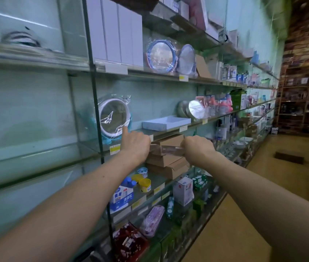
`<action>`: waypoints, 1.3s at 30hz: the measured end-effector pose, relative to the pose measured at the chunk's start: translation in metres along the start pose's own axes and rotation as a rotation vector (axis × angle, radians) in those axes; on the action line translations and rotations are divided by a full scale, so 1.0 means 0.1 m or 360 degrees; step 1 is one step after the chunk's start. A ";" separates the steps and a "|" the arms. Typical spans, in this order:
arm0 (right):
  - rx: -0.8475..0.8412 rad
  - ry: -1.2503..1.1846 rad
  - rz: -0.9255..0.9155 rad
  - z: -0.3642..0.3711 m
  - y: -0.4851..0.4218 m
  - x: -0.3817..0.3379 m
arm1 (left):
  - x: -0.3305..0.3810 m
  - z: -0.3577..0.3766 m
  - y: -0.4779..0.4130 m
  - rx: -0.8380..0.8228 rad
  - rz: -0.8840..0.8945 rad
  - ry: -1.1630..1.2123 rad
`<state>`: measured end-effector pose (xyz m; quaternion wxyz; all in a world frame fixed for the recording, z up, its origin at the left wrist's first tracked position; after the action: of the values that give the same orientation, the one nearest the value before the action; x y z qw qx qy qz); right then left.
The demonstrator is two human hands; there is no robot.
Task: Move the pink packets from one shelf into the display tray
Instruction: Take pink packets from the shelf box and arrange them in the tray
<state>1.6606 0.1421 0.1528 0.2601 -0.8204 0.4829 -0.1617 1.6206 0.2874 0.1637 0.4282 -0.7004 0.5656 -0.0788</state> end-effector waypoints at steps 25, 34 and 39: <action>-0.0013 -0.0031 -0.0077 1.12 -1.60 1.58 | 1.24 1.09 -1.77 0.0020 -0.0043 -0.0062; 0.0059 -0.0116 -0.0255 1.41 -2.25 2.21 | 1.59 1.32 -2.38 0.0017 -0.0298 -0.0120; 0.0132 -0.0147 -0.0338 1.59 -2.51 2.38 | 1.62 1.30 -2.58 -0.0003 -0.0379 -0.0097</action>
<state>2.0352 0.0762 0.1739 0.2973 -0.8620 0.3735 -0.1701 1.9413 0.2129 0.2002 0.4321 -0.7650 0.4653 -0.1073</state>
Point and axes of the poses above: each hand's wrist, its own y-axis away from the middle knuckle, its own z-axis out of the palm, x = y × z, the point moved 6 cm from there along -y, towards the middle knuckle, and after that the axes turned 15 degrees about x, right-handed, at the moved point
